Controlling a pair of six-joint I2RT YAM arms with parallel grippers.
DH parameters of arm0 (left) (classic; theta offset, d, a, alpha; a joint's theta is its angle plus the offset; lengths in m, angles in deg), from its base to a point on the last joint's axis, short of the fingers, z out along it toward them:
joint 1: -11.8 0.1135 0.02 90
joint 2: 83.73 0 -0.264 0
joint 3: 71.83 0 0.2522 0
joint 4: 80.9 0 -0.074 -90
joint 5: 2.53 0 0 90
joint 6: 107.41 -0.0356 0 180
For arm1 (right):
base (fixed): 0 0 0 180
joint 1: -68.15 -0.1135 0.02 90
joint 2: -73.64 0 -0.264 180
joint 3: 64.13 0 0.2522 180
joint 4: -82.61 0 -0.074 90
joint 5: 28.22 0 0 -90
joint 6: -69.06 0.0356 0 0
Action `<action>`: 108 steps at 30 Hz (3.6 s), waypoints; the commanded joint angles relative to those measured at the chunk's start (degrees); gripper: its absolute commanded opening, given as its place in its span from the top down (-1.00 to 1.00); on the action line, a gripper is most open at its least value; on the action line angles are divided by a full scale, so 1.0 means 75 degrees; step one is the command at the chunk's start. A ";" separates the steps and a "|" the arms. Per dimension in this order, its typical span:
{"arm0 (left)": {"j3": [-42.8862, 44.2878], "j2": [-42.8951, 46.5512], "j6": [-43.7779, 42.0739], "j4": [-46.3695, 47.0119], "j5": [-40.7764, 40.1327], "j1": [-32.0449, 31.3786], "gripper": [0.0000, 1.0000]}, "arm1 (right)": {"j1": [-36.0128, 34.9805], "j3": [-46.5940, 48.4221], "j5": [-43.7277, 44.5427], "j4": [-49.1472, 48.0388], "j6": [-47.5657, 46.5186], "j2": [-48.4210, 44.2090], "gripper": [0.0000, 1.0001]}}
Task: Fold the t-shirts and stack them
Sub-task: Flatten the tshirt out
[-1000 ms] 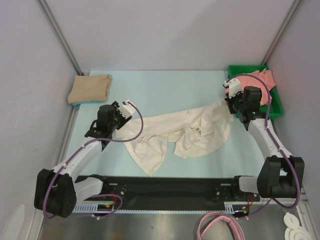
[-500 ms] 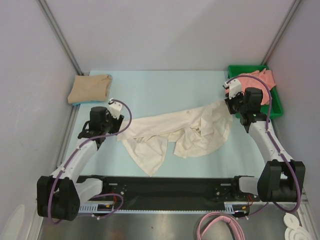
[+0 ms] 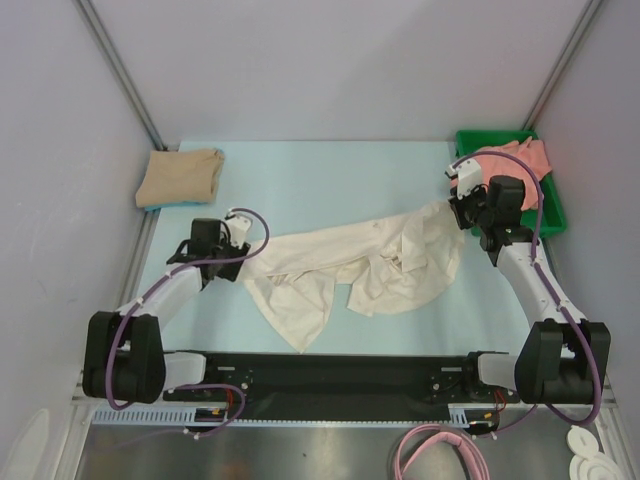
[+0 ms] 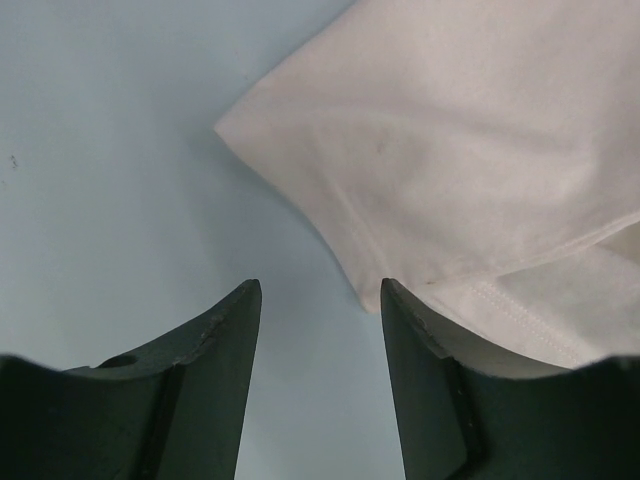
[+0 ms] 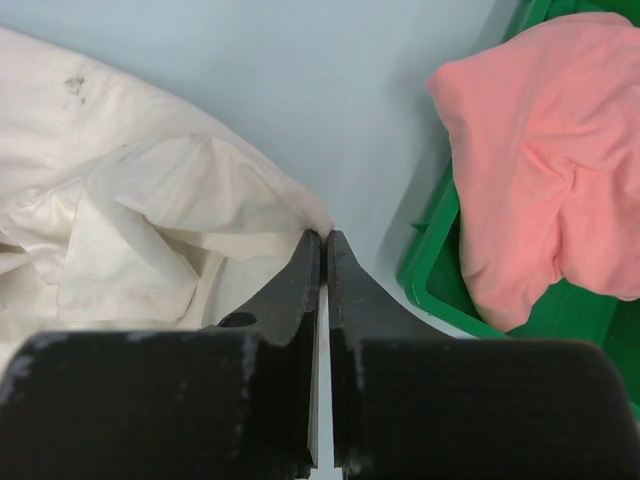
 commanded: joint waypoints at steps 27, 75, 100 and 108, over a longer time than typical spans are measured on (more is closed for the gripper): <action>0.0569 -0.1227 -0.0494 -0.0498 0.1230 0.0287 0.09 | -0.0039 -0.0035 -0.0048 -0.0192 -0.0086 0.0023 1.00; -0.0661 0.1245 -0.0670 0.0216 0.0070 0.0369 0.99 | -0.0353 -0.0739 -0.2673 0.1976 -0.3168 0.0925 0.03; -0.0685 0.1304 -0.0658 0.0240 0.0047 0.0358 0.99 | -0.2827 -0.0867 -0.0073 -0.0484 -0.2407 0.1780 0.05; -0.0697 0.1304 -0.0646 0.0252 0.0035 0.0358 0.99 | -0.2980 -0.0891 0.0584 -0.0720 -0.2441 0.1571 0.99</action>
